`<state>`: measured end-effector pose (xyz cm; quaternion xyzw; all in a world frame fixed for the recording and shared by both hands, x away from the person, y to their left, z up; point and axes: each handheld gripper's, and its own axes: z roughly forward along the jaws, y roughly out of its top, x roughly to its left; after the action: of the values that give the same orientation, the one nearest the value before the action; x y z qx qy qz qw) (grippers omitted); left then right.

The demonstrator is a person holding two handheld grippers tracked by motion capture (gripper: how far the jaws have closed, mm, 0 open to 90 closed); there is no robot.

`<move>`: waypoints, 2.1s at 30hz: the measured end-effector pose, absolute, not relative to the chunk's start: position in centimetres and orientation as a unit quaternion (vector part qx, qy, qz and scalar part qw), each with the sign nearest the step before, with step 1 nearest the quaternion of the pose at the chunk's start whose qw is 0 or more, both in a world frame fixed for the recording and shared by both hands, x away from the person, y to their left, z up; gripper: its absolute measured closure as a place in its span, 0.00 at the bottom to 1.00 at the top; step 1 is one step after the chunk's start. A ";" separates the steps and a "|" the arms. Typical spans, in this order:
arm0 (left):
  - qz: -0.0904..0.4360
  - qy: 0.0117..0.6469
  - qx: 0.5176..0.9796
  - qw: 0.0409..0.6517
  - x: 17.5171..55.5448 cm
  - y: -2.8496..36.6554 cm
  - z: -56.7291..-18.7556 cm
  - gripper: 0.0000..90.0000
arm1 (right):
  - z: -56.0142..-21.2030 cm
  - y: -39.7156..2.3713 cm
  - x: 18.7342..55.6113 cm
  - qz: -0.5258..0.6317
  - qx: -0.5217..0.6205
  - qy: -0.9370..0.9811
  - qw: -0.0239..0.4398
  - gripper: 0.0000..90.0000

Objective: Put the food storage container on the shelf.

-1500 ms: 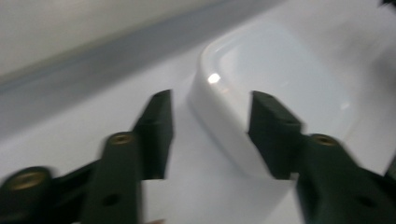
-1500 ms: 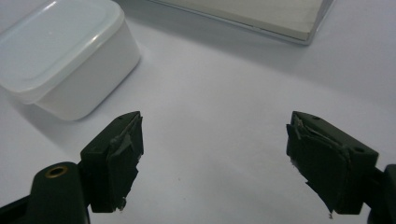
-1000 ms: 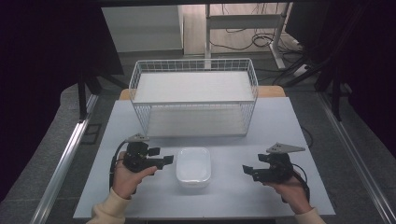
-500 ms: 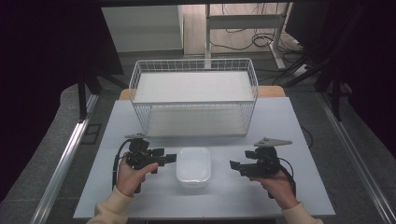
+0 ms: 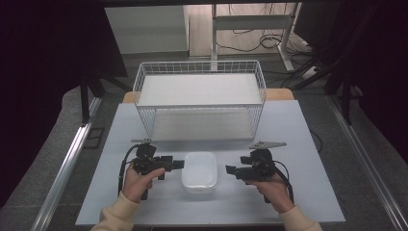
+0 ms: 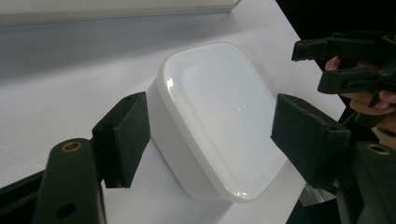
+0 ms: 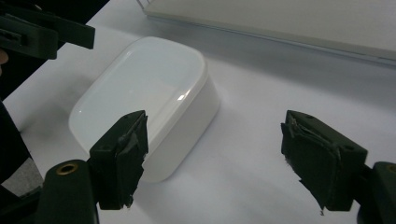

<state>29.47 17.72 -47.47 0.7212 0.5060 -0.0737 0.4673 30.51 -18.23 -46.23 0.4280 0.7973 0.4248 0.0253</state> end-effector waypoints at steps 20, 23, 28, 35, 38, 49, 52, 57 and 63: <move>-0.152 0.525 0.695 0.468 30.6 17.5 -50.5 0.38 | -49.0 -15.0 32.0 0.428 0.460 0.775 -0.067 0.37; -0.155 0.523 0.697 0.466 30.6 17.3 -50.7 0.40 | -49.4 -14.9 32.1 0.428 0.466 0.770 -0.079 0.39; -0.162 0.517 0.701 0.464 30.4 16.8 -50.8 0.46 | -49.6 -14.9 32.1 0.429 0.468 0.768 -0.088 0.42; -0.181 0.519 0.694 0.465 30.4 16.8 -51.5 0.58 | -49.9 -14.8 31.9 0.430 0.472 0.762 -0.112 0.53; -0.182 0.523 0.693 0.462 30.3 16.8 -51.7 0.64 | -50.0 -14.7 31.9 0.430 0.477 0.755 -0.133 0.57; -0.162 0.529 0.690 0.467 29.5 16.9 -51.0 0.76 | -49.9 -15.6 31.5 0.446 0.504 0.724 -0.151 0.76; -0.158 0.525 0.689 0.474 29.2 16.9 -50.6 0.79 | -49.5 -15.8 31.3 0.451 0.504 0.722 -0.148 0.79; -0.153 0.520 0.688 0.482 28.8 17.0 -50.1 0.84 | -49.1 -16.1 30.9 0.458 0.498 0.722 -0.143 0.84; -0.143 0.511 0.695 0.485 28.4 16.9 -49.5 0.89 | -48.6 -16.3 30.6 0.464 0.486 0.730 -0.124 0.88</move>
<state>28.44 16.90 -49.52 0.6948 0.5113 -0.1431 0.4852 30.59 -16.33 -48.57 0.4857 0.7301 0.4644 -0.1239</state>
